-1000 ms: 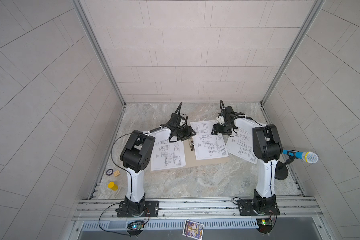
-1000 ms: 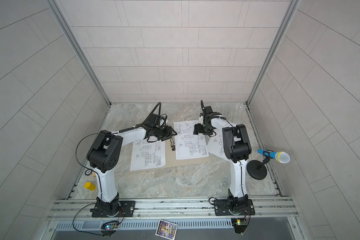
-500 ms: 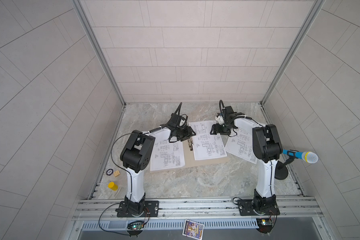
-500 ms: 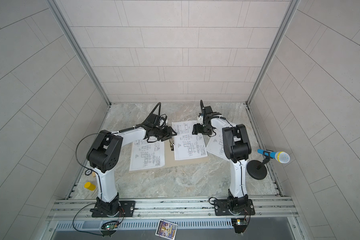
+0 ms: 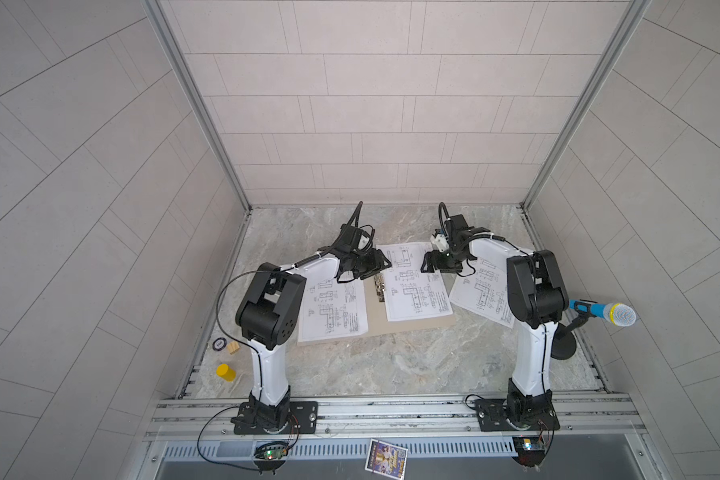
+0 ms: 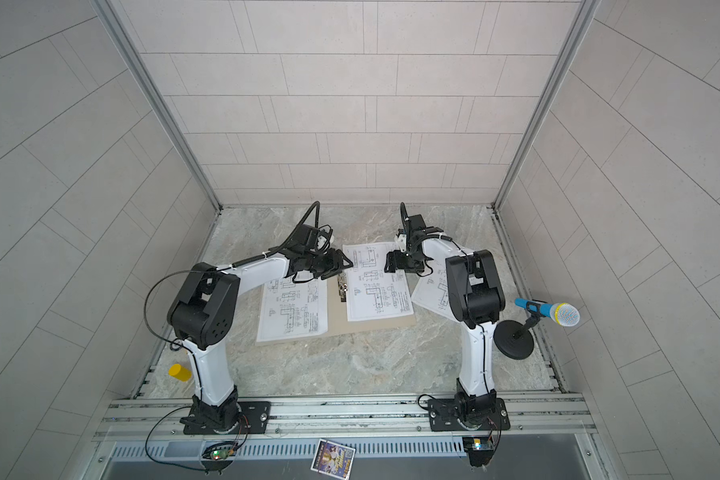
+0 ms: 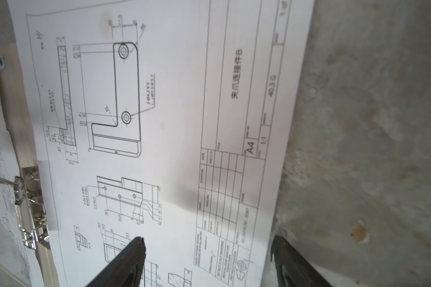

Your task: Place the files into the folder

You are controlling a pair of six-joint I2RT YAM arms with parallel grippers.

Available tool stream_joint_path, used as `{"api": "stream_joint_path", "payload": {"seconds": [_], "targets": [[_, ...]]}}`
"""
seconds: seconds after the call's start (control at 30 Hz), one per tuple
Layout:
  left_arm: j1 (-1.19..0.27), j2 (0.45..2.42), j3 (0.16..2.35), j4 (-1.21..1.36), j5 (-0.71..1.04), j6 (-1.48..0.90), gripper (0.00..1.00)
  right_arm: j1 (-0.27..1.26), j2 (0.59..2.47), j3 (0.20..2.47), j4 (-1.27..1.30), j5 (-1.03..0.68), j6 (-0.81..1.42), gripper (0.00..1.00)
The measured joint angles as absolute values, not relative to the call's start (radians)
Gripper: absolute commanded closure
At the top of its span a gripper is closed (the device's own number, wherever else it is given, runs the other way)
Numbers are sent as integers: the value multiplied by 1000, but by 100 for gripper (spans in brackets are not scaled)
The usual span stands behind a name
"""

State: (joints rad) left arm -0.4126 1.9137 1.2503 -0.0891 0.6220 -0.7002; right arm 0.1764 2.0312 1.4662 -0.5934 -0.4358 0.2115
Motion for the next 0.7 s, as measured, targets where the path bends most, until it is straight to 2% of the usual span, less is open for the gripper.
{"api": "stream_joint_path", "payload": {"seconds": [0.2,0.37,0.57,0.7], "targets": [[-437,1848,1258,-119,575,-686,40,137,1860,1347,-546,-371,242,13],[-528,1855,1353,-179,502,-648,39,47,1674,1177,-453,-273,299,8],[-677,2027,1634,-215,438,-604,39,-150,1573,984,-373,-149,383,4],[-746,2206,1810,-237,416,-595,39,-210,1565,912,-364,-64,425,3]]}}
